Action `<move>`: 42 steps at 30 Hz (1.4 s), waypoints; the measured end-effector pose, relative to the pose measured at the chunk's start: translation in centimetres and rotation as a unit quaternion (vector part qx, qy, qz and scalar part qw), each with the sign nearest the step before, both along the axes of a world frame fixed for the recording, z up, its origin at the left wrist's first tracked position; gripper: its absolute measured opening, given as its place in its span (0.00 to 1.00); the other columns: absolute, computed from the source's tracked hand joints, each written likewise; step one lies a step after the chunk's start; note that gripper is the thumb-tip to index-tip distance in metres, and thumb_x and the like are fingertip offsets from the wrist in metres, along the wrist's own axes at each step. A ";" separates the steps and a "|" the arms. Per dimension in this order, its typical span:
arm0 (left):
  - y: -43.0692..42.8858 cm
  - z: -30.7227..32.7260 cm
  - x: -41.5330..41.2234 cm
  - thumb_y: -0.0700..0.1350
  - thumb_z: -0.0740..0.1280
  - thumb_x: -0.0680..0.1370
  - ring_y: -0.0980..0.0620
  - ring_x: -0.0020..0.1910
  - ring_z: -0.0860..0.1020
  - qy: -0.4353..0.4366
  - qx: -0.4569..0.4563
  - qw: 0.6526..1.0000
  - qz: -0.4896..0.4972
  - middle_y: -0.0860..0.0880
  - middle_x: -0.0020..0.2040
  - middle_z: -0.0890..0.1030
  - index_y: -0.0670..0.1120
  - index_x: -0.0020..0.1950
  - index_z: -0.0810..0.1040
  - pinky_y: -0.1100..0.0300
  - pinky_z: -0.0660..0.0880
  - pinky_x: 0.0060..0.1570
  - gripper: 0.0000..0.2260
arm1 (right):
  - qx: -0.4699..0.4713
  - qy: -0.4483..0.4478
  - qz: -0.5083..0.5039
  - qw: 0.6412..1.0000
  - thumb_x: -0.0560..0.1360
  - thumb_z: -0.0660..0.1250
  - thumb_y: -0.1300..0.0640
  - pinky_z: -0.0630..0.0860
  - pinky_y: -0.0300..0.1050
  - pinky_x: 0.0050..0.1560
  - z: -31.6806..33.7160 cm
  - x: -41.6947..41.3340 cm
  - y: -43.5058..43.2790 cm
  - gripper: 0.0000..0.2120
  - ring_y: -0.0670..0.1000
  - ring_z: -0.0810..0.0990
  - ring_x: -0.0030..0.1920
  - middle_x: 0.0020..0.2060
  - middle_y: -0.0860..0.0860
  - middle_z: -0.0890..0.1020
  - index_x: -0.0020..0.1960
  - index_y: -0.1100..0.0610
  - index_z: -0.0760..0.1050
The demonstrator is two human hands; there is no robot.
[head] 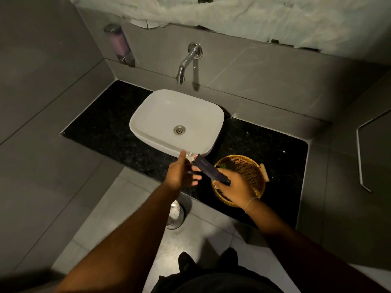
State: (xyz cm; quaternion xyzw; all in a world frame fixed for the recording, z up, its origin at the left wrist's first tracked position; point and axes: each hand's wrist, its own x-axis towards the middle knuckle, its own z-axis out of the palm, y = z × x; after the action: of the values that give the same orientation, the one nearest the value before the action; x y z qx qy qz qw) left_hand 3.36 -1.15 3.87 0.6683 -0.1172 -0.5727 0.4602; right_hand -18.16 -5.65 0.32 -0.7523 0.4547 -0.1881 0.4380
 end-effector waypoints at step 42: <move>-2.9 12.2 0.6 0.40 0.76 0.79 0.49 0.43 0.89 -0.366 0.018 0.780 -0.507 0.44 0.59 0.88 0.47 0.69 0.83 0.50 0.87 0.55 0.18 | 0.552 -0.355 -0.314 0.686 0.77 0.75 0.50 0.86 0.47 0.35 2.0 0.1 -2.9 0.15 0.50 0.79 0.57 0.53 0.55 0.83 0.53 0.60 0.76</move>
State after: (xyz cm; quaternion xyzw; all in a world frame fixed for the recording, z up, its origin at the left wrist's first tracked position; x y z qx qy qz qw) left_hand 3.96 -4.04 16.09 0.6800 -0.5883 -0.4375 0.0138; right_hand -18.10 -8.53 2.31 -0.0647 0.4962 -0.2823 0.8185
